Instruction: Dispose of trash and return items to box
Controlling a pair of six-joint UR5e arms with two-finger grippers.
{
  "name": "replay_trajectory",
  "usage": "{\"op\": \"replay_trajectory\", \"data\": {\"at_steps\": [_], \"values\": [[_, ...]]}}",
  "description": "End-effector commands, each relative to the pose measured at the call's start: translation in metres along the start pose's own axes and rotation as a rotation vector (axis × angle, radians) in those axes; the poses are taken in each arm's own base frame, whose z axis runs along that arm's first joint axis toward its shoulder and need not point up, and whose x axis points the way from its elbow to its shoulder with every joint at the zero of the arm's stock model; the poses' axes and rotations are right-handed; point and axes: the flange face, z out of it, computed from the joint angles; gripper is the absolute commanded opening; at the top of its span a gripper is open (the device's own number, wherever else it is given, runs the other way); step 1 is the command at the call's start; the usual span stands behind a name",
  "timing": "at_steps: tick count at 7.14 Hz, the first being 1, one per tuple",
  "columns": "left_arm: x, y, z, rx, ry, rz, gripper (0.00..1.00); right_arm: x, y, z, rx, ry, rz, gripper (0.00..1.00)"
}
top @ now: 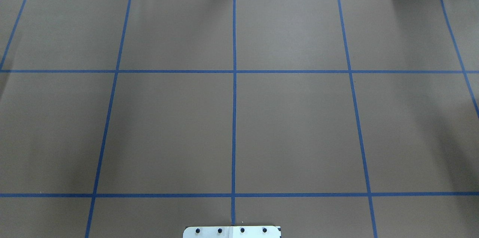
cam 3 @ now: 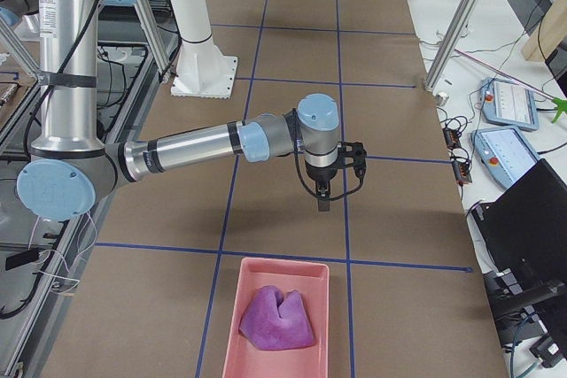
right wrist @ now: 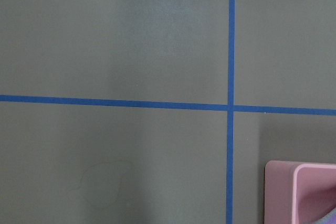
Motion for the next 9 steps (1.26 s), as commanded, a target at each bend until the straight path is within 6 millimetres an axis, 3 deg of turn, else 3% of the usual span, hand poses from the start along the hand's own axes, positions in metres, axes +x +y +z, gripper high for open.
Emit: {"op": "replay_trajectory", "data": {"at_steps": [1, 3, 4, 6, 7, 9], "values": [[-0.024, 0.009, 0.029, -0.047, -0.002, -0.033, 0.98, 0.027, 0.017, 0.013, 0.006, 0.128, -0.014, 1.0], [-0.036, 0.015, 0.04, -0.054, -0.004, -0.056, 0.98, 0.046, 0.029, 0.024, -0.042, 0.179, -0.08, 1.0], [-0.047, 0.029, 0.049, -0.078, 0.003, -0.076, 0.98, 0.051, 0.033, 0.03, -0.066, 0.171, -0.086, 1.0], [-0.047, 0.033, 0.048, -0.073, 0.004, -0.067, 0.98, 0.053, 0.054, 0.039, -0.113, 0.058, -0.054, 1.0], [-0.043, 0.029, 0.044, -0.065, 0.006, -0.058, 0.98, 0.064, 0.067, 0.04, -0.12, 0.058, -0.035, 1.0], [-0.037, 0.027, 0.039, -0.054, 0.006, -0.047, 0.98, 0.074, 0.076, 0.046, -0.137, 0.071, -0.008, 1.0]]}}
